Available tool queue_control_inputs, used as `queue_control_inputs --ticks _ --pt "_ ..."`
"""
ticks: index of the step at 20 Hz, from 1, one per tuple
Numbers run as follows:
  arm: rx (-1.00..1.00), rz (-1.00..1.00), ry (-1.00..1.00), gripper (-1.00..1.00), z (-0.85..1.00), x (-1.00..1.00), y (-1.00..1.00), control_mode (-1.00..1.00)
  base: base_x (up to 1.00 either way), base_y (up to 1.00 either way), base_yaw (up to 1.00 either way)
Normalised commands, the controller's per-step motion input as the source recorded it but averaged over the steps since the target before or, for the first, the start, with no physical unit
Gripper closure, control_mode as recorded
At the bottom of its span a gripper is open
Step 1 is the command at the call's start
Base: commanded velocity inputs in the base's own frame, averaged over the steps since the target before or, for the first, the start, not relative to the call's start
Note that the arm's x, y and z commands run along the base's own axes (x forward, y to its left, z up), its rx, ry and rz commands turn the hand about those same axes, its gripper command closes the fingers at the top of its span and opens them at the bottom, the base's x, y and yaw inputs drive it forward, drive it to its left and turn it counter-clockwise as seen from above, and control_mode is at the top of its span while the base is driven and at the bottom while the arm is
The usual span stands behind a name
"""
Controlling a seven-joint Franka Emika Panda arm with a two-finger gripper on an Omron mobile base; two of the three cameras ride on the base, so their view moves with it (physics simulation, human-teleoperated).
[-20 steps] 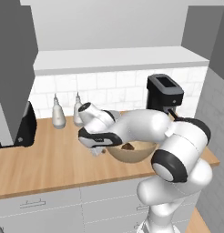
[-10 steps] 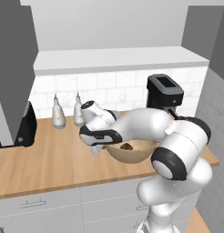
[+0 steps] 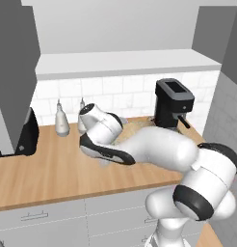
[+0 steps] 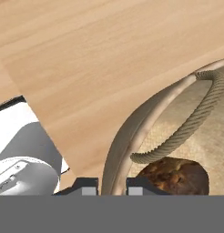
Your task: Open the cabinet, pick up the bread from the cabinet and place it in the basket. Then move the basket to the dining counter.
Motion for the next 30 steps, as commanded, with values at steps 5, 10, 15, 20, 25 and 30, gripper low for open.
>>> queue_control_inputs --ticks 5,10,15,20,25,30 --pt "0.04 0.11 -0.05 1.0 0.69 -0.44 -0.05 -1.0 0.0 0.0 0.0" --pt "0.29 0.0 0.0 1.0 0.68 -0.15 -0.13 -1.0 0.0 0.0 0.0" --pt "0.27 -0.02 0.0 1.0 0.58 -0.37 -0.25 -1.0 0.0 0.0 0.0" --pt "-0.03 -0.15 0.0 1.0 0.11 -0.57 -0.24 -1.0 0.0 0.0 0.0" --pt "-0.13 -0.14 0.0 1.0 0.08 -0.29 -0.44 -1.0 0.0 0.0 0.0" --pt "-0.11 -0.13 0.05 1.0 0.01 0.15 -0.33 -1.0 0.0 0.0 0.0"
